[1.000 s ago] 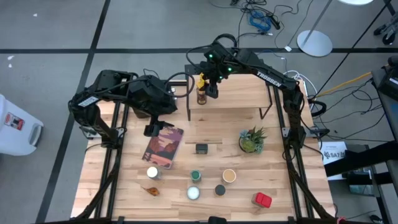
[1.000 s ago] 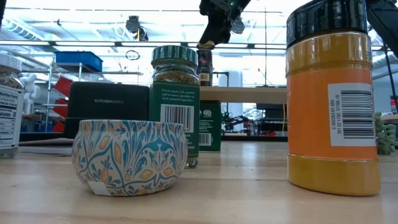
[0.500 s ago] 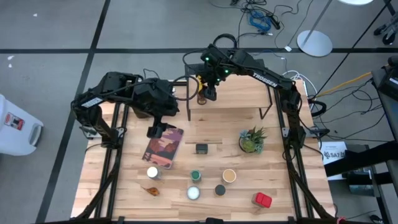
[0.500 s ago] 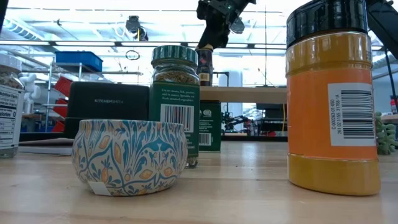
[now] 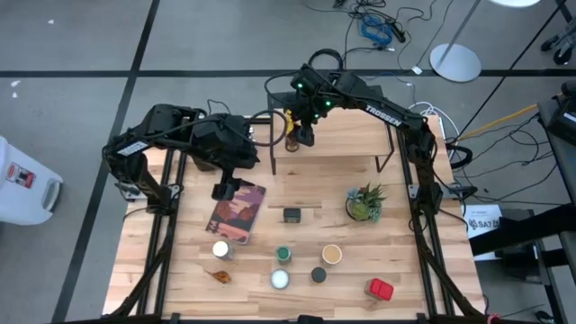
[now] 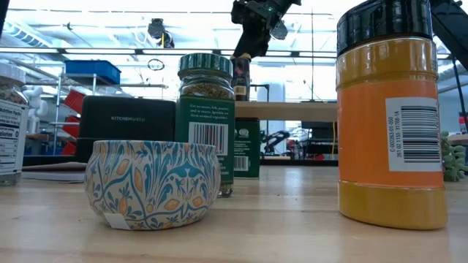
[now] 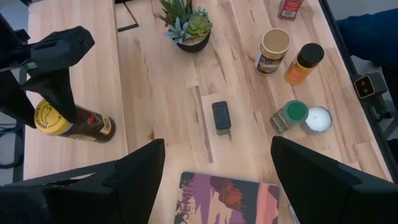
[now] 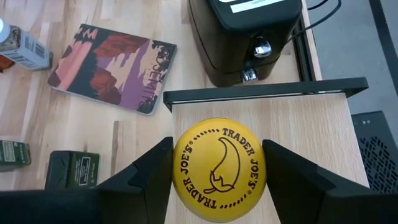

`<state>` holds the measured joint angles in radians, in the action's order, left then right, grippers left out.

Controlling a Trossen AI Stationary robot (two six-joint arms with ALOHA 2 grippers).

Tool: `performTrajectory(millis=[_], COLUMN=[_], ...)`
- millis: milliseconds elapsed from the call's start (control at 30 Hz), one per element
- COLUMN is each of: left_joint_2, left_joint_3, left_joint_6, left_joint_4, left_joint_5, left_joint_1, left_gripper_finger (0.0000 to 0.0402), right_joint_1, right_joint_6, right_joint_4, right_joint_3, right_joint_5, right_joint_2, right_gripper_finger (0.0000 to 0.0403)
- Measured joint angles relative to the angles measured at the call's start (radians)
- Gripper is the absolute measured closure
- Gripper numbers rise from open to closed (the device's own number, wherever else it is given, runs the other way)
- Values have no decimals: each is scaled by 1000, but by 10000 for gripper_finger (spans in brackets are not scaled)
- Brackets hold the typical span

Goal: Shelf spices
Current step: Put the yellow cap into the seasoning bottle

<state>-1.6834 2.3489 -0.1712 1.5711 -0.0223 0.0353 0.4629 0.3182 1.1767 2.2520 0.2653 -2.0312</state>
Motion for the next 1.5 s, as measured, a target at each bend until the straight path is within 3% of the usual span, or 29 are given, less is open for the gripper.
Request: performTrajectory(millis=[1500], left_joint_2=[1], left_joint_3=[0], left_joint_6=[2], left_joint_4=[0], left_joint_5=[0], left_joint_1=[0], left_gripper_finger=[98], right_joint_1=[-4], right_joint_6=[35], right_joint_4=[-4], right_joint_3=[-1], right_joint_5=[-1], right_joint_2=[-1], right_gripper_finger=[167])
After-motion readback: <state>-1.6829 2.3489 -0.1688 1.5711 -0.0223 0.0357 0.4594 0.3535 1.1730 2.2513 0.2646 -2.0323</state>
